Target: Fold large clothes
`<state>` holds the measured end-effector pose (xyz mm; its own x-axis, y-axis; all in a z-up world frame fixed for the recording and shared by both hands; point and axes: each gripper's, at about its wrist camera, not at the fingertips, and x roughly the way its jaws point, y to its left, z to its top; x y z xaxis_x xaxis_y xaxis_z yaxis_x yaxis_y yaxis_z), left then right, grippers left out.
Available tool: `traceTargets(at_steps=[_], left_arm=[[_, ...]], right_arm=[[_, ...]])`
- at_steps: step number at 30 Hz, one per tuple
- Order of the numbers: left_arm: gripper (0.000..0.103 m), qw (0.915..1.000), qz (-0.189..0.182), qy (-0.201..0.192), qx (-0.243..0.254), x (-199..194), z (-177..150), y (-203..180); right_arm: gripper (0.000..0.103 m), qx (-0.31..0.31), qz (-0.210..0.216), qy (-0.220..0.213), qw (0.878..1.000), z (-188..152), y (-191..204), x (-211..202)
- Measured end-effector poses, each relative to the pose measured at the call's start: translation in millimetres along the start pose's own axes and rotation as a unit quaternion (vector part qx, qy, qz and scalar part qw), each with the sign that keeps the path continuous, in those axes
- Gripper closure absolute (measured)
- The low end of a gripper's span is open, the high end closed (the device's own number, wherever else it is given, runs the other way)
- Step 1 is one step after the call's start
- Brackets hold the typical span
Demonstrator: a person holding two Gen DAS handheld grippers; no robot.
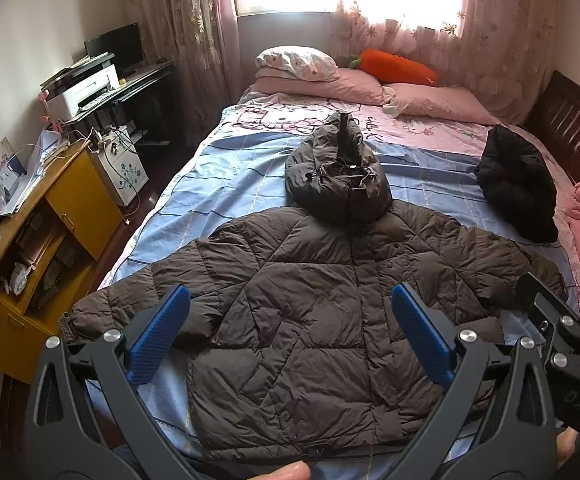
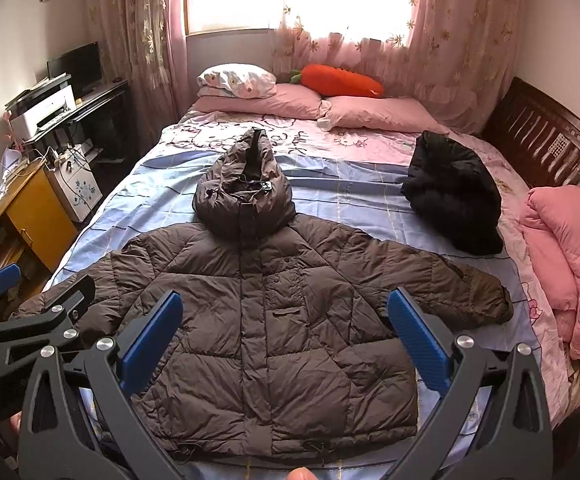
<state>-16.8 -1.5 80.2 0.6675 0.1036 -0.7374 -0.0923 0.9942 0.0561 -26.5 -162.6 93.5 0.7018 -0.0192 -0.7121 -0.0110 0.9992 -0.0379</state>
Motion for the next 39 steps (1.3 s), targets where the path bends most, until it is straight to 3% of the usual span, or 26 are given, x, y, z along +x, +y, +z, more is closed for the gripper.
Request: traceTargets(at_steps=[39], left_arm=[[0.002, 1.0, 0.001, 0.001, -0.004, 3.8, -1.5, 7.6]], right_arm=[[0.001, -0.003, 0.003, 0.0, 1.0, -0.5, 3.6, -2.1]])
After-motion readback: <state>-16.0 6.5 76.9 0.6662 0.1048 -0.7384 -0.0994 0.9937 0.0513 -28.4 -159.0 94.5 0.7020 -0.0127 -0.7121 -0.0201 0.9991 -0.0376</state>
